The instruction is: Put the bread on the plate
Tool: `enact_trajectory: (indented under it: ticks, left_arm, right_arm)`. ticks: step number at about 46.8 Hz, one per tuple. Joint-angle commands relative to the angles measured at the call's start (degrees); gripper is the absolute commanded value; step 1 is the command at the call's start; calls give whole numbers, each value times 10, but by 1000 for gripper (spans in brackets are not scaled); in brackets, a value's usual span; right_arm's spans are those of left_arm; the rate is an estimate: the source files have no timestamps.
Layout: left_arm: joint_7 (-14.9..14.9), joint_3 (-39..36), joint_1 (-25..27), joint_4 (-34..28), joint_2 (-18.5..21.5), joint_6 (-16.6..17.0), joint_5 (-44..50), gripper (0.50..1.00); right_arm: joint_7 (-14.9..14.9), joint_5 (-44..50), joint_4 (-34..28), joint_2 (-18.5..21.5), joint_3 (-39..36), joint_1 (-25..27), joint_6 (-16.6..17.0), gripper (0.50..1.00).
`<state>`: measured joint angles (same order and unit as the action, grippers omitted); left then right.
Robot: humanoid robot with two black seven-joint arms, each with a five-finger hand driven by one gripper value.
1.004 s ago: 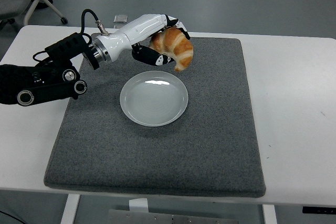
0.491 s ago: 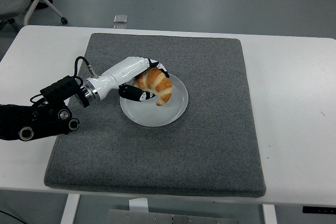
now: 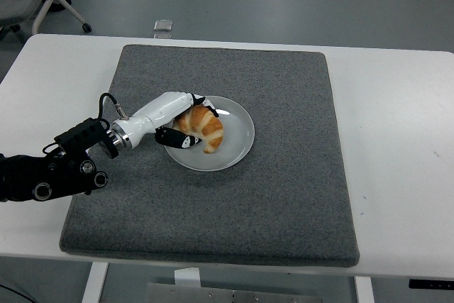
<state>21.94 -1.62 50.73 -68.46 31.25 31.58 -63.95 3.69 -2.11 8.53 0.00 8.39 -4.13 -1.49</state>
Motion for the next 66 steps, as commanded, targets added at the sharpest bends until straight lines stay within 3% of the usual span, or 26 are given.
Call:
enact_trajectory:
  ticks: [1,6,15,23,26,36,43,55,66]
  left_arm:
    - [0,2,0,3,-1,3,1,500]
    - [0,9,-1,3,-1,9,4,503]
    - [0,11,-2,11,-4,9,10,621]
    - [0,11,-12,17,-9,9,10,662]
    - [0,11,-13,19,-10,9,9,698]
    - [0,11,-14,20,-10,9,9,737]
    - [0,11,-14,20,-10,9,10,844]
    - [0,12,-18,20,-10,9,10,960]
    - [0,14,-18,20,-10,9,13,979]
  right_arm:
    - [0,0,0,0,0,0,0,930]
    - [0,0,0,0,0,0,0,930]
    - [0,0,0,0,0,0,0,930]
    - [0,0,0,0,0,0,0,930]
    - [0,0,0,0,0,0,0,930]
    - [0,0,0,0,0,0,0,930]
    - [0,0,0,0,0,0,0,930]
    - [0,0,0,0,0,0,0,930]
    - [0,0,0,0,0,0,0,930]
